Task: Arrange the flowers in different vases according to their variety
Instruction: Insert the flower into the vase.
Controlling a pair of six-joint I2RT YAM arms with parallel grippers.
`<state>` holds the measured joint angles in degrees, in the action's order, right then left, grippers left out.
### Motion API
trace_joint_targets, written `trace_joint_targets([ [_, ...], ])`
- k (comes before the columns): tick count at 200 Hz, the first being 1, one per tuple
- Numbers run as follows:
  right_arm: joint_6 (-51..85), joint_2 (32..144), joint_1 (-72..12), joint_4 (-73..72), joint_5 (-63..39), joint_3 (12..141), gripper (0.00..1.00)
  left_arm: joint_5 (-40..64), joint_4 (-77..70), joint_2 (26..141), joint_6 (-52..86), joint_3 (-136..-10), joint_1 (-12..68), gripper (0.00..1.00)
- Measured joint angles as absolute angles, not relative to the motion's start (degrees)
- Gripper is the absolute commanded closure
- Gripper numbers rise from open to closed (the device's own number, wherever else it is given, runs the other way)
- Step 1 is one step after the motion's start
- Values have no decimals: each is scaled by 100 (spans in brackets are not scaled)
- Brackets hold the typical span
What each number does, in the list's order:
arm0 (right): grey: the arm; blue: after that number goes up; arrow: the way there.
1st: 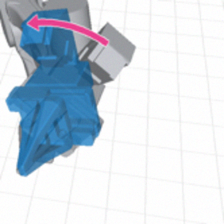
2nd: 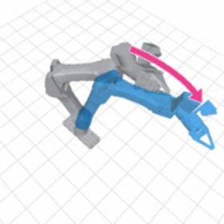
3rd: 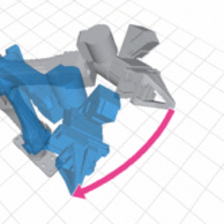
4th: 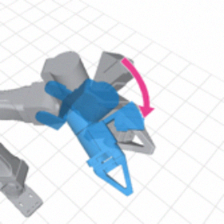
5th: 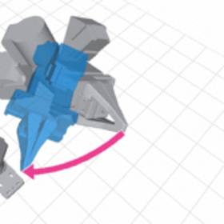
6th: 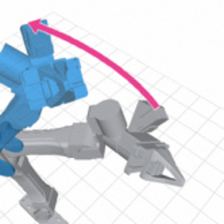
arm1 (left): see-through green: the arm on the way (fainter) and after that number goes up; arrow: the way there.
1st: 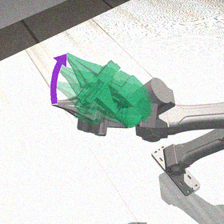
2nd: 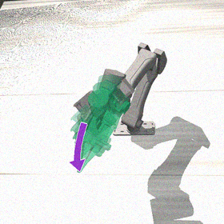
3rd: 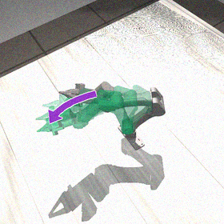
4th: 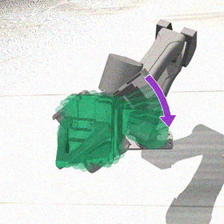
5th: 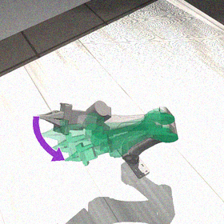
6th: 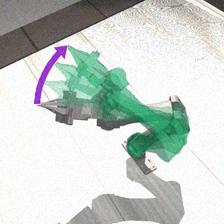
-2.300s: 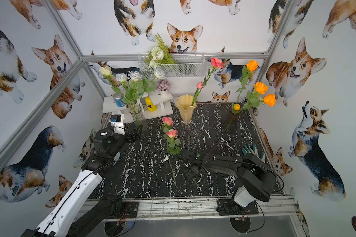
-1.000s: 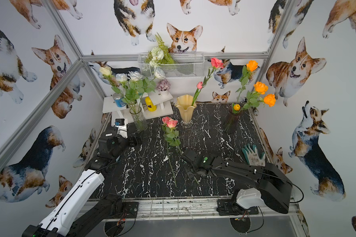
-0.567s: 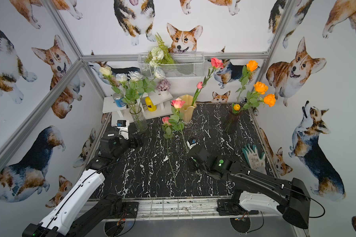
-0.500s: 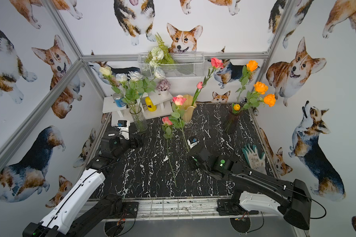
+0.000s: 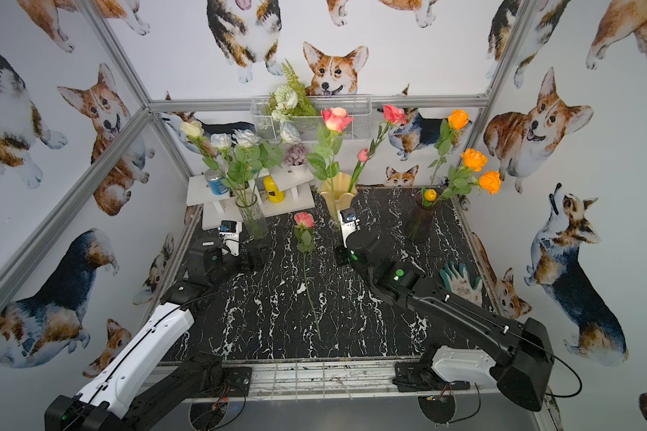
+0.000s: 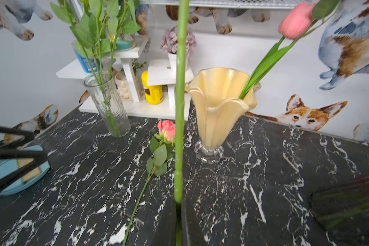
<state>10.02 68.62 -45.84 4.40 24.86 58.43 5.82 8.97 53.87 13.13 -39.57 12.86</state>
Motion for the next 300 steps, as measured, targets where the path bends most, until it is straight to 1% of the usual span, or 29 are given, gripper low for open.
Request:
trace_joint_targets([
  [36,545,7616,-3990,-336,2202,6532,100,585,928,5415,1256,-3957,1297,0],
  [89,270,8774,-3267,-1105,1852,7682,100,613,930,5424,1251,-3957,1302,0],
  [150,145,10165,-3035,-1579,1647,8936,100,622,937,5443,1251,-3957,1317,0],
  [192,97,10694,-3033,-1778,1765,9102,100,620,956,5443,1251,-3957,1323,0],
  [256,58,10912,-3026,-2036,1992,8982,100,615,1007,5450,1251,-3957,1337,0],
  [262,54,10927,-3024,-2036,2012,8982,93,613,1013,5450,1251,-3957,1341,0],
  [272,47,10949,-3024,-2032,2040,8982,73,615,1017,5450,1253,-3957,1354,0],
  [278,49,10951,-3024,-2032,2038,8965,64,615,1020,5450,1253,-3957,1361,0],
  [289,51,10916,-3024,-2043,2058,8882,53,607,1033,5450,1253,-3957,1369,0],
  [300,43,10864,-3024,-2049,2071,8788,48,574,1046,5450,1256,-3957,1396,0],
])
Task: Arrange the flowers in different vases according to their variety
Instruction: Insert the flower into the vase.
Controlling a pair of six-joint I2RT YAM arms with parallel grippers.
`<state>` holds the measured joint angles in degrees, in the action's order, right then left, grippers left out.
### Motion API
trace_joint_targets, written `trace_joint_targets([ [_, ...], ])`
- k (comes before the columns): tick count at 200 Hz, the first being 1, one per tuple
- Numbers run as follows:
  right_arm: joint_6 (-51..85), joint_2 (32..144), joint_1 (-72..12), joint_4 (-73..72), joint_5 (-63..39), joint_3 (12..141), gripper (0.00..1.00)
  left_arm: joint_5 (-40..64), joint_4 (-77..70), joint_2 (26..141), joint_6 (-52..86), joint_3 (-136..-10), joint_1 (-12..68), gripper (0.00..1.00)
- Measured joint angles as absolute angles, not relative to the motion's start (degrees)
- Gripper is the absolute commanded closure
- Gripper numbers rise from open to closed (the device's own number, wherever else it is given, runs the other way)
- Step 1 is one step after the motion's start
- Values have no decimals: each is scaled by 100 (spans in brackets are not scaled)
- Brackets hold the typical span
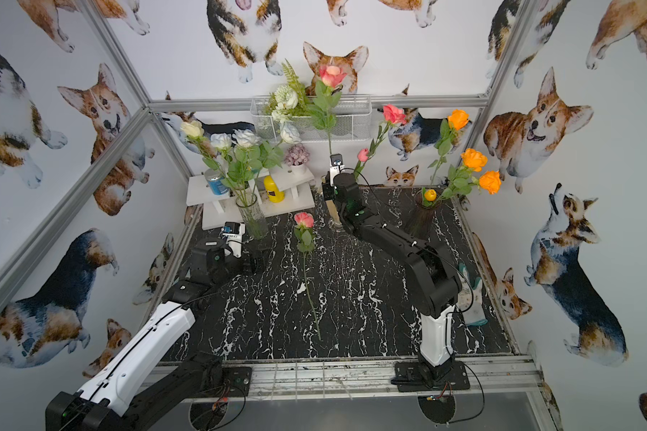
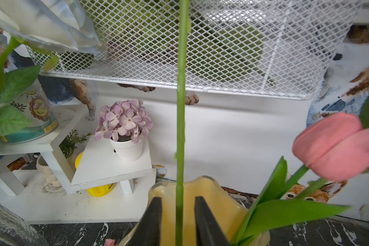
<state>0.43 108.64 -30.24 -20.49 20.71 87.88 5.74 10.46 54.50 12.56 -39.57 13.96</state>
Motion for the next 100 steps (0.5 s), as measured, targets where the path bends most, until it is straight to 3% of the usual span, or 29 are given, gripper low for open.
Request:
trace_joint_targets([
  [26,38,10676,-3024,-2053,2093,8606,39,558,1048,5492,1278,-3959,1474,0],
  [51,45,10444,-3024,-2084,2093,8407,38,508,1087,5575,1339,-3990,1584,0],
  [100,126,9839,-3044,-2045,1946,7891,15,320,1229,5736,1481,-4060,1916,0],
])
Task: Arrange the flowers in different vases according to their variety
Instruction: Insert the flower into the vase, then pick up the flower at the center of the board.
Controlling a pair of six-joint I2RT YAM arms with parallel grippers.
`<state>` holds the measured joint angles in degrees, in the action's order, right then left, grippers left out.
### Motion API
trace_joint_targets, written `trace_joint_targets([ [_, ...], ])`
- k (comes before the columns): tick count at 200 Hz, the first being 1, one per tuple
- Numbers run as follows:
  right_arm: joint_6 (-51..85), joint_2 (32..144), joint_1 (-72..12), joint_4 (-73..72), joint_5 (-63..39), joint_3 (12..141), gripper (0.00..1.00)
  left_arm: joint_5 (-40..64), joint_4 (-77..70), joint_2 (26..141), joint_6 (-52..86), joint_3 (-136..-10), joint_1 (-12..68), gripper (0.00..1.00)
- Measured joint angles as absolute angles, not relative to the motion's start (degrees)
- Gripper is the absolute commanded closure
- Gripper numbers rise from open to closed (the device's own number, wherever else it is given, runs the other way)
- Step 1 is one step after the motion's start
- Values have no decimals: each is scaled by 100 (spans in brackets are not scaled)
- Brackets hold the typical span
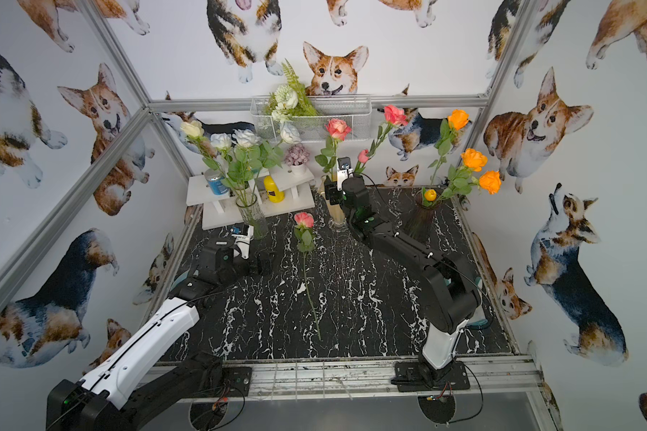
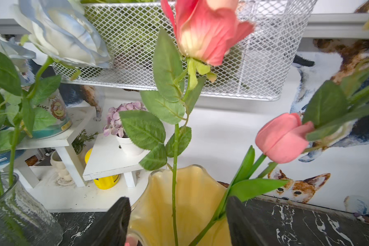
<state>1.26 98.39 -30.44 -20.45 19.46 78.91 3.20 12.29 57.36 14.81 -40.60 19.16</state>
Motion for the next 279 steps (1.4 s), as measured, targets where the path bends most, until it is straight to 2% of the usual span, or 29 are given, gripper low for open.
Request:
trace_joint_targets([
  [55,425,8829,-3251,-1452,1619,7155,1,-156,1557,6469,1951,-4434,2810,0],
  [104,886,7762,-3371,-517,1334,6431,0,-624,1710,7494,2600,-4779,3483,0],
  [162,1476,6578,-3363,528,1116,5631,0,-882,2023,8978,3081,-5570,3778,1],
  [200,1745,5924,-3363,998,974,5181,0,-1022,2298,9765,3284,-6119,3787,11],
  [279,1892,5358,-3271,1476,888,4746,1,-1212,2639,10853,3553,-7028,3638,52],
])
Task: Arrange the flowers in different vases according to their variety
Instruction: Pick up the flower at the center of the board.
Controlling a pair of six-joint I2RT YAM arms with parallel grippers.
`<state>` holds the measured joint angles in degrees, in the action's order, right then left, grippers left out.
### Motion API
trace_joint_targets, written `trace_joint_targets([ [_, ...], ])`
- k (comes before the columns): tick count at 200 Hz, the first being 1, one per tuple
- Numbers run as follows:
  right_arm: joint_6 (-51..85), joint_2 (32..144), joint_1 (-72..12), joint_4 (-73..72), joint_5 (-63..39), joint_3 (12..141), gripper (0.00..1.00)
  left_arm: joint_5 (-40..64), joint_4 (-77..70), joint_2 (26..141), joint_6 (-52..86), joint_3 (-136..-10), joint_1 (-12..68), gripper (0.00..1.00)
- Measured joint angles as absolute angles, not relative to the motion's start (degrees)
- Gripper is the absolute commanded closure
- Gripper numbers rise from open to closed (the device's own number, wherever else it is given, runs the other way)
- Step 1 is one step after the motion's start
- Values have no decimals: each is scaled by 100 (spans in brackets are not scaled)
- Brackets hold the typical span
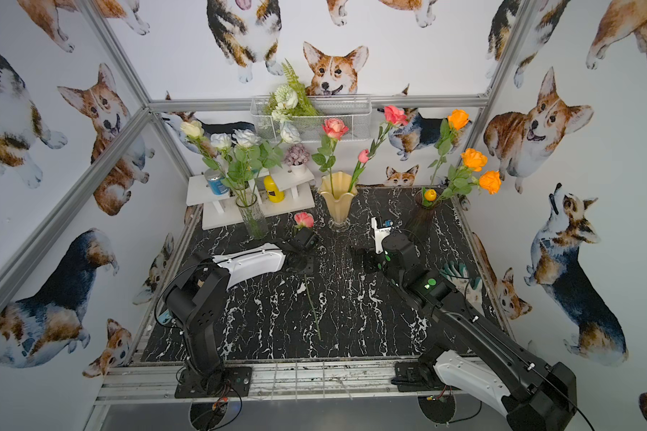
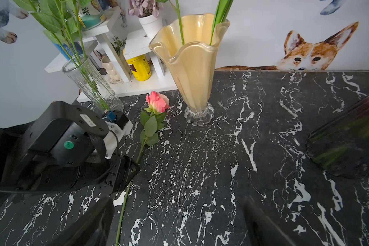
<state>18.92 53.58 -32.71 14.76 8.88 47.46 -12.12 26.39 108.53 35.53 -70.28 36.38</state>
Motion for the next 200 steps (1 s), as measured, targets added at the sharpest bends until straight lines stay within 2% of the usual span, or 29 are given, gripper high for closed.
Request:
trace_joint_targets([
  [40,1903,5231,-3168,1557,803,4619,1,-1168,2740,11083,3728,-7325,3531,68],
  [91,1903,5166,-3068,1636,692,4574,1,-1024,2832,11406,3833,-7513,3439,71],
  [130,1900,5124,-3028,1667,609,4539,1,-1055,2845,11583,3865,-7701,3395,92],
  [158,1900,5113,-3022,1691,604,4521,1,-1074,2838,11616,3837,-7730,3382,100],
  [200,1903,5087,-3020,1691,510,4397,1,-1116,2604,11491,3826,-7481,3387,100],
])
